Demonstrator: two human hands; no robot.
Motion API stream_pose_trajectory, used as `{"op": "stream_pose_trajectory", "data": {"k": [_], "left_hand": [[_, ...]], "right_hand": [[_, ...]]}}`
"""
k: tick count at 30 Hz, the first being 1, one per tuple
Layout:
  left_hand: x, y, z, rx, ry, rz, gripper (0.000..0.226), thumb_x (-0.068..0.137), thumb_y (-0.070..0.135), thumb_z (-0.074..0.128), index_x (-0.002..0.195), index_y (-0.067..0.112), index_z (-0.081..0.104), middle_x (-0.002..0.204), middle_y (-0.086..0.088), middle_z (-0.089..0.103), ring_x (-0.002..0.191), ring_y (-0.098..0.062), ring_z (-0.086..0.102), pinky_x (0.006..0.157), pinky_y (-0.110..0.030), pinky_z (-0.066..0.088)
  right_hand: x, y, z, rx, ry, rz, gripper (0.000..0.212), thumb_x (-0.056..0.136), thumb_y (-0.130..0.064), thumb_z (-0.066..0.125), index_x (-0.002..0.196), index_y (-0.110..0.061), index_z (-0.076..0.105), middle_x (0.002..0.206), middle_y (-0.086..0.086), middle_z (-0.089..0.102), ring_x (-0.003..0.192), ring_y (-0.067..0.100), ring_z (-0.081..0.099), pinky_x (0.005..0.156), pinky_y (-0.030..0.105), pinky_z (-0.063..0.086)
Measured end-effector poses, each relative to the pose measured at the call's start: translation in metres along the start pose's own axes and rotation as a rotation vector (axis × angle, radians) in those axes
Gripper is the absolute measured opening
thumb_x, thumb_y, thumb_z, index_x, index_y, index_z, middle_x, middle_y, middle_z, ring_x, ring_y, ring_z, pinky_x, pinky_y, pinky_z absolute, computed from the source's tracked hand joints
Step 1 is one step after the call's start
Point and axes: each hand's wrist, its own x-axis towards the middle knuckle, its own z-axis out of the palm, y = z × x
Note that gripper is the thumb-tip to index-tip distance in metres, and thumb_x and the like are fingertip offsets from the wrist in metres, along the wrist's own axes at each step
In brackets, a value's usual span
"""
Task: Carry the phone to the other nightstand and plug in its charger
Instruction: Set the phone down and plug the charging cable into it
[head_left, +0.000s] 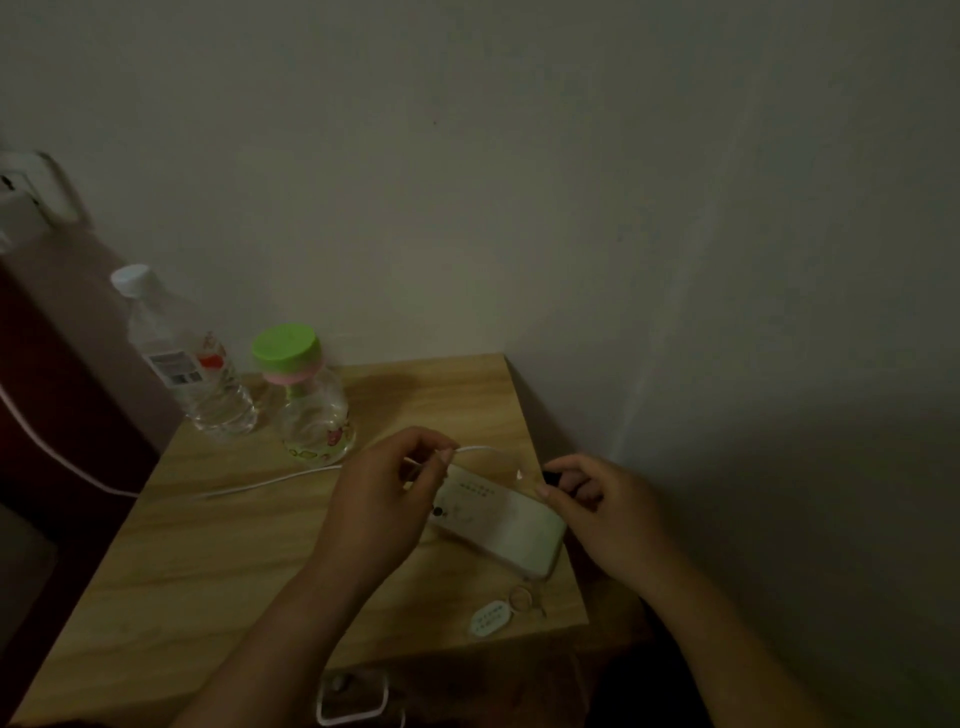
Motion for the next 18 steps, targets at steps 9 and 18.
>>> {"op": "stream_pose_trajectory", "data": {"k": [9,18], "left_hand": [[-0.010,-0.002,-0.008,-0.090,-0.016,0.015,0.015,0.083,0.017,0.062,0.079,0.031,0.065,0.076,0.015,0.066,0.068,-0.006,0.062,0.055,-0.012,0.043],[-0.027,-0.016,0.001,-0.147,-0.267,-0.009,0.006,0.079,0.026,0.067,0.078,0.032,0.067,0.083,0.009,0.068,0.077,-0.004,0.064,0.058,-0.013,0.046]], "right_hand": [[0.008,-0.021,0.018,0.292,-0.170,0.179,0.020,0.089,-0.041,0.051,0.102,-0.033,0.064,0.082,-0.010,0.071,0.070,0.000,0.064,0.054,0.011,0.045],[0.007,-0.016,0.001,0.437,0.016,0.279,0.010,0.082,-0.023,0.065,0.091,-0.025,0.067,0.081,-0.008,0.074,0.069,0.006,0.067,0.054,0.015,0.046]]}}
